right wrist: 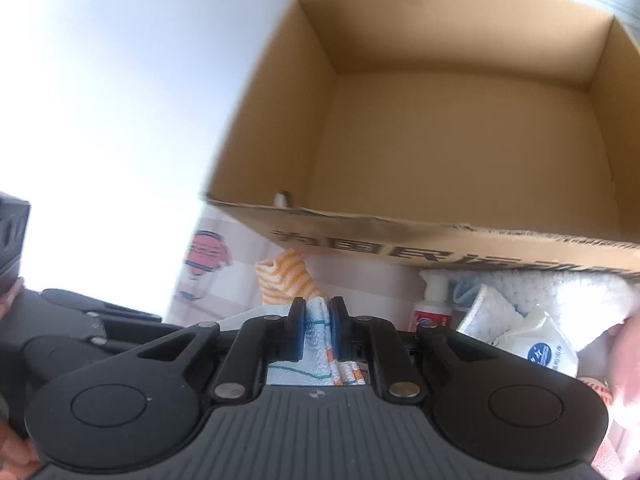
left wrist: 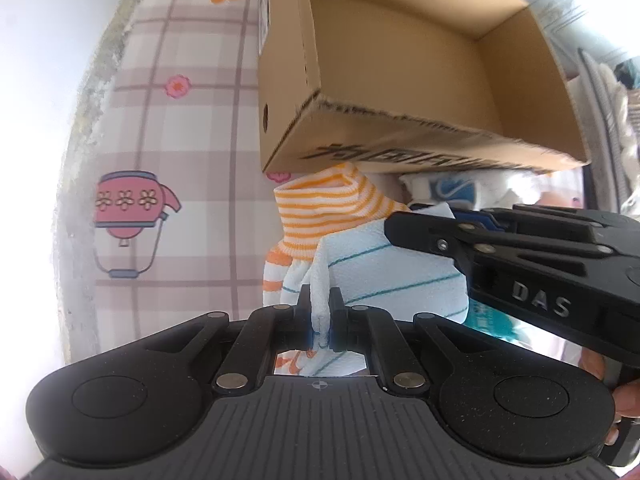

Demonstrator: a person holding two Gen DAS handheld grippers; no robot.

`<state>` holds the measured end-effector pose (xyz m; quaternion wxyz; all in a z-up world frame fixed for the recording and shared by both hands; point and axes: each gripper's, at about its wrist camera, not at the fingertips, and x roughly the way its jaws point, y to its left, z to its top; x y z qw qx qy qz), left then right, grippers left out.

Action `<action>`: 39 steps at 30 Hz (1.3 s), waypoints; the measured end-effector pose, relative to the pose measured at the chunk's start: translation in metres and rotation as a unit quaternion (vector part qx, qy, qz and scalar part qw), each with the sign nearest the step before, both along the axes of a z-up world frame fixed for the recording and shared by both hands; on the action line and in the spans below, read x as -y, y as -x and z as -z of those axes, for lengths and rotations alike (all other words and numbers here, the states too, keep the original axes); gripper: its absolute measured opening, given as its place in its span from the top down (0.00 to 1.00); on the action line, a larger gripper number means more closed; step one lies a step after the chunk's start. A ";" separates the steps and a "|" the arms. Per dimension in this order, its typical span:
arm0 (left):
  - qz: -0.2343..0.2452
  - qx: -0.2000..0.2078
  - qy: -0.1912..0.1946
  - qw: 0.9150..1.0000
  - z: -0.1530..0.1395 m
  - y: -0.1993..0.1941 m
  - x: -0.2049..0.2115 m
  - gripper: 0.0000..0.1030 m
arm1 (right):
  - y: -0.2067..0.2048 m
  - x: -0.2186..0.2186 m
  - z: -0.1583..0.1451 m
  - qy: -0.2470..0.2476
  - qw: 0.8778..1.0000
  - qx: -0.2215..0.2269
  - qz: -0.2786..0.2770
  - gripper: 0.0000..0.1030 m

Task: Organize soft objects
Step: 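Lift the striped towel with both tools toward the cardboard box, then lower the towel into the box and open both tools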

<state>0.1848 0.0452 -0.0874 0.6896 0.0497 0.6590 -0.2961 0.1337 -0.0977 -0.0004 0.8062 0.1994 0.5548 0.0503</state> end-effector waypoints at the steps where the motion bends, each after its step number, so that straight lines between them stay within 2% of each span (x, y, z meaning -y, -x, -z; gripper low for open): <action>1: -0.002 0.002 0.003 1.000 -0.006 0.001 -0.003 0.95 | 0.003 -0.002 -0.009 0.001 1.000 0.008 -0.007 0.87; 5: -0.008 0.021 0.017 1.000 -0.037 0.001 -0.013 0.95 | 0.007 -0.010 -0.043 0.002 0.999 0.037 -0.027 0.87; 11: -0.019 0.069 0.042 0.997 -0.107 -0.003 -0.020 0.95 | 0.000 -0.008 -0.114 -0.001 0.994 0.101 -0.046 0.87; 16: -0.025 0.118 0.063 0.991 -0.155 -0.033 -0.004 0.95 | -0.032 0.012 -0.157 -0.003 0.986 0.160 -0.039 0.87; 19: -0.026 0.146 0.076 0.986 -0.168 -0.057 0.014 0.95 | -0.058 0.034 -0.163 -0.003 0.983 0.184 -0.023 0.87; 24: -0.023 0.169 0.067 0.983 -0.152 -0.099 0.062 0.95 | -0.116 0.078 -0.134 -0.013 0.985 0.174 0.005 0.87; 29: -0.017 0.175 0.008 0.984 -0.118 -0.127 0.108 0.91 | -0.163 0.118 -0.069 -0.044 0.991 0.122 0.040 0.87; 34: -0.037 0.158 -0.027 0.986 -0.095 -0.137 0.115 0.90 | -0.174 0.132 -0.006 -0.087 0.991 0.060 0.084 0.87; 39: -0.051 0.165 -0.030 0.985 -0.089 -0.129 0.102 0.89 | -0.175 0.133 0.033 -0.098 0.988 0.012 0.117 0.87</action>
